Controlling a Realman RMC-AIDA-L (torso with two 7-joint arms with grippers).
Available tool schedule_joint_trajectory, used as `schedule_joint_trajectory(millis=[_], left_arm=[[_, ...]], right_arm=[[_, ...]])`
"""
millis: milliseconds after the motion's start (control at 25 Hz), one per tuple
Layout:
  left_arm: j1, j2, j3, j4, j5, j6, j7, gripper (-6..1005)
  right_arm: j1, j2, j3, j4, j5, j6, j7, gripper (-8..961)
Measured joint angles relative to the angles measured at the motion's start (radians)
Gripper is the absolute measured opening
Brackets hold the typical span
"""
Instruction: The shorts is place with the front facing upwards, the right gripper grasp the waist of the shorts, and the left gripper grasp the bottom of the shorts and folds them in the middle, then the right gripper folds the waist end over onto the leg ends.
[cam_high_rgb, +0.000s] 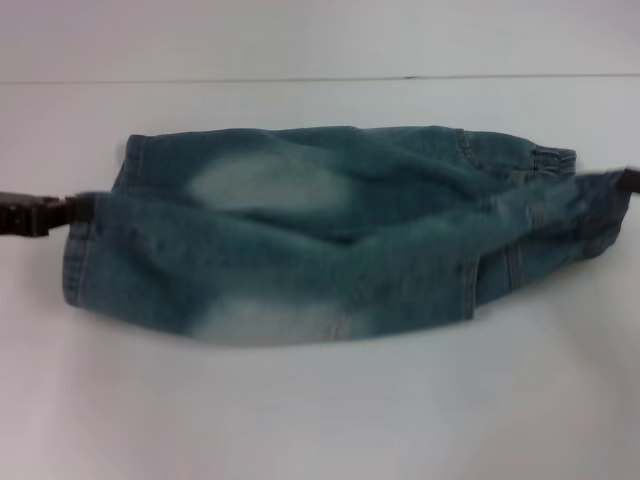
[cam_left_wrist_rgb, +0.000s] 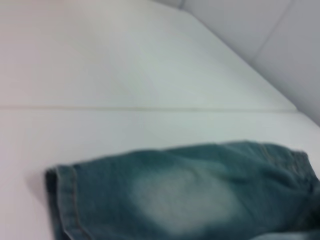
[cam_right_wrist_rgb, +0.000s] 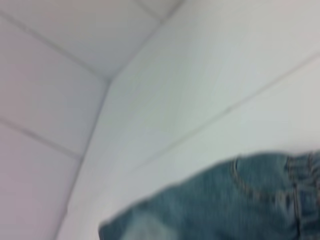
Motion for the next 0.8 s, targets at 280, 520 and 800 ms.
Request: schedule_joint_trajectory(millis=[280, 520, 800], left_arm=[[-0.008, 0.004, -0.001, -0.051, -0.058, -0.106, 0.004, 9], [-0.022, 0.003, 0.007, -0.092, -0.106, -0.195, 0.033, 9], [-0.063, 0.008, 0.014, -0.176, -0.131, -0.293, 0.085, 7]], right_arm=[[-0.003, 0.003, 0.017, 0.101, 0.155, 0.113, -0.042, 15], [0.005, 0.009, 0.017, 0.142, 0.254, 0.187, -0.09, 15], [0.054, 0.018, 0.015, 0.174, 0.285, 0.284, -0.163, 16]])
